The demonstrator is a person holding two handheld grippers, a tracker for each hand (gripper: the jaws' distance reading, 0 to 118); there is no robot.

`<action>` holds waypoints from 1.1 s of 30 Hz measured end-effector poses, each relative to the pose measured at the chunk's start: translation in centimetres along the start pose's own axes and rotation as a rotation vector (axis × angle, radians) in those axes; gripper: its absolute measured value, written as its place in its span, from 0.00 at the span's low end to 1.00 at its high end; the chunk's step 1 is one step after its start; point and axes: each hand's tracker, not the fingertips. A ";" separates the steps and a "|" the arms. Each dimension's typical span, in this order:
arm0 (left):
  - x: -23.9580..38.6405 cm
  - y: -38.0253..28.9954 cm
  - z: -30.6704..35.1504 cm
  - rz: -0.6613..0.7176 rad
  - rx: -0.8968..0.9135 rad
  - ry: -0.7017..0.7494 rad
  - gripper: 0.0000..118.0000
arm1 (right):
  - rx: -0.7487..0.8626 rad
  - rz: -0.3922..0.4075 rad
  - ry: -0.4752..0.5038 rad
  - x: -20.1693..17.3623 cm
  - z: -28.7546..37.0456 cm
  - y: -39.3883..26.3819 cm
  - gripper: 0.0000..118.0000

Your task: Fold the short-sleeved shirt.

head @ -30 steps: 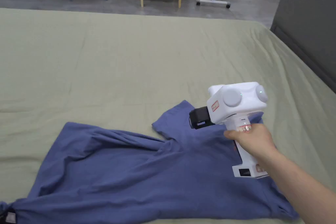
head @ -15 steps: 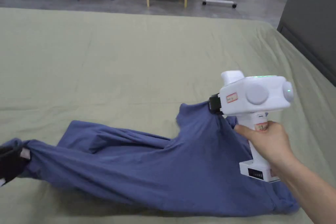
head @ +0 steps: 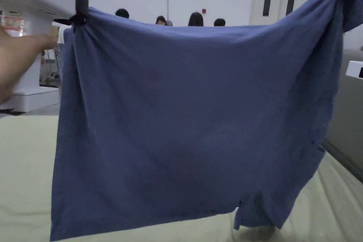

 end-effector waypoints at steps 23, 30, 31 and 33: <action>-0.6 -10.9 -15.2 0.018 -0.146 0.054 0.00 | -0.038 0.064 0.009 -4.3 -10.1 -10.6 0.02; 2.5 -31.2 -16.8 0.147 -0.505 -0.059 0.00 | -0.438 -0.013 0.019 -2.7 -10.2 -33.8 0.02; 2.9 -33.5 -17.0 0.158 -0.535 -0.072 0.00 | -0.484 -0.027 0.011 -2.4 -10.0 -36.6 0.02; 3.2 -36.1 -17.4 0.170 -0.593 -0.081 0.00 | -0.543 -0.067 0.008 -2.1 -9.2 -40.2 0.02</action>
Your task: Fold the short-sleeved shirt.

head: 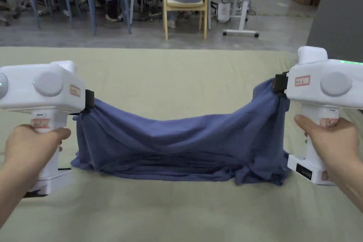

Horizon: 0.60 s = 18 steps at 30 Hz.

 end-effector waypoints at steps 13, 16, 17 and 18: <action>0.2 -13.6 9.8 -0.212 0.015 -0.002 0.00 | -0.035 0.037 0.088 2.8 11.5 -13.2 0.02; -0.5 -19.1 13.6 -0.166 0.007 -0.024 0.00 | -0.071 -0.006 0.121 4.1 16.2 -17.9 0.02; -0.5 -20.9 14.6 -0.168 0.006 -0.014 0.00 | -0.079 -0.010 0.110 4.4 18.0 -19.5 0.02; -0.6 -22.6 15.5 -0.176 -0.016 0.023 0.00 | -0.092 -0.024 0.107 4.8 19.4 -20.9 0.02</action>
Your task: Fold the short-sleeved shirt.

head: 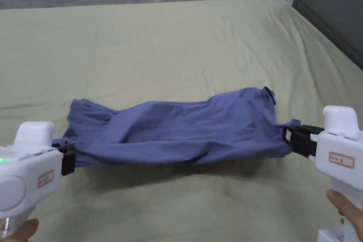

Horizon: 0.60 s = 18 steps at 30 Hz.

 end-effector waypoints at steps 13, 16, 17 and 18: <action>0.0 -13.2 -0.1 0.068 -0.264 0.015 0.00 | -0.229 -0.108 -0.099 3.3 4.6 -12.3 0.02; -0.3 -12.7 -2.0 0.076 -0.274 0.017 0.00 | -0.262 -0.077 -0.115 3.3 2.7 -11.9 0.02; -0.3 -12.5 -2.5 0.076 -0.283 0.014 0.00 | -0.289 -0.060 -0.113 3.2 2.2 -11.8 0.02; -0.4 -12.4 -2.7 0.078 -0.299 0.003 0.00 | -0.305 -0.050 -0.112 3.2 1.9 -11.6 0.02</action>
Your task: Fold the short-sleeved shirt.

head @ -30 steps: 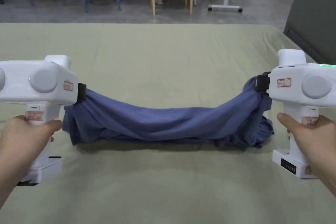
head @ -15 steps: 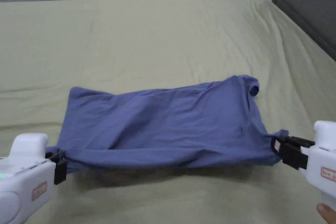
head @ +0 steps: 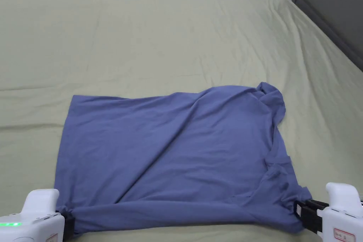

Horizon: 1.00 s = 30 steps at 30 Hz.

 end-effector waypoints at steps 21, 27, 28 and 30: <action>0.9 -2.5 10.4 -0.001 0.085 0.009 0.00 | -0.031 0.145 0.084 -6.3 7.4 1.0 0.02; -1.4 0.6 3.2 0.145 -0.014 -0.051 0.47 | -0.043 0.110 0.101 -5.8 6.9 1.4 0.02; -1.3 1.2 2.2 0.139 -0.026 -0.039 0.70 | -0.050 0.108 0.097 -5.8 6.7 1.4 0.02; -1.5 1.5 0.1 0.138 -0.068 -0.023 0.75 | -0.063 0.108 0.086 -5.8 6.2 1.5 0.02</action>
